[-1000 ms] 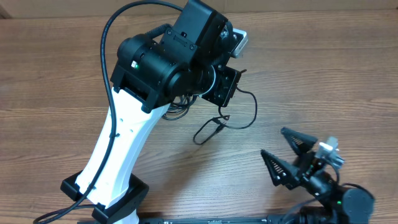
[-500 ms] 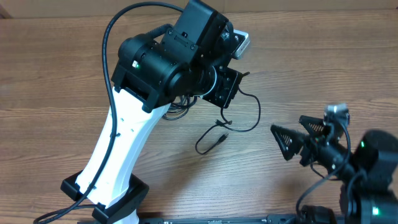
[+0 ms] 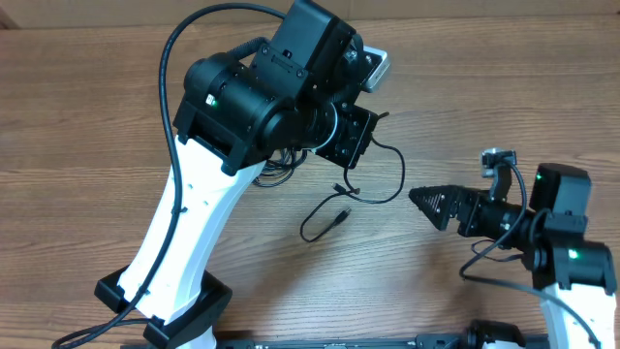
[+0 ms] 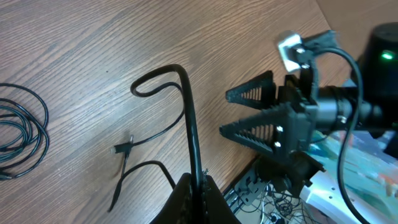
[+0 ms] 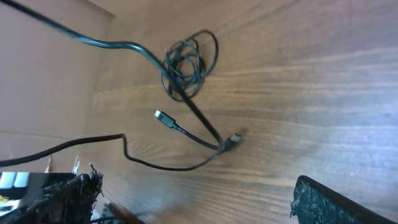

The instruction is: Untangle cables

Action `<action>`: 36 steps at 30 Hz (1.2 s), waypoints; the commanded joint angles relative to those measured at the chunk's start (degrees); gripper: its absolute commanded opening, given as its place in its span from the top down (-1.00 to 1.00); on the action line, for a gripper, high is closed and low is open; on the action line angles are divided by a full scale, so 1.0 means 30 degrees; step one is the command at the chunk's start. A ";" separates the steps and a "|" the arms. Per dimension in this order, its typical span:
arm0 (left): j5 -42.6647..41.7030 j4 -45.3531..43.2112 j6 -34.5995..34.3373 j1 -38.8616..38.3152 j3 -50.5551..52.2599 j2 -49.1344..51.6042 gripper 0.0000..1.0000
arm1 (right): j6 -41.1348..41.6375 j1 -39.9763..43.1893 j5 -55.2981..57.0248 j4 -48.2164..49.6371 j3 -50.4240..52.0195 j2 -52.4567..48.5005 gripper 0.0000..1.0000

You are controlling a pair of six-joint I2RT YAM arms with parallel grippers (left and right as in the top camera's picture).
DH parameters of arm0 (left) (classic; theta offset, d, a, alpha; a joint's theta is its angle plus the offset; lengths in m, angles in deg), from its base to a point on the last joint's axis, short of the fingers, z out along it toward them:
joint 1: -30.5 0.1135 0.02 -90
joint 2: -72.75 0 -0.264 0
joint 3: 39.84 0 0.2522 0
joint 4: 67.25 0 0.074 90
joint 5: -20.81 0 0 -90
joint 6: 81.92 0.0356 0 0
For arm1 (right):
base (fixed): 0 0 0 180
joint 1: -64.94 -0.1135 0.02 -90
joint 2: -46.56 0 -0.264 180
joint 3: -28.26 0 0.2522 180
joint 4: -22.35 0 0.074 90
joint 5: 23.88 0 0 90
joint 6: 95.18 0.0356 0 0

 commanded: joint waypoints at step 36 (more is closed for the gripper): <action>-0.2732 -0.0852 -0.0073 -0.0022 -0.0015 -0.0291 0.92 | -0.0954 -0.5195 0.4393 -0.3956 -0.6579 -0.3971 -1.00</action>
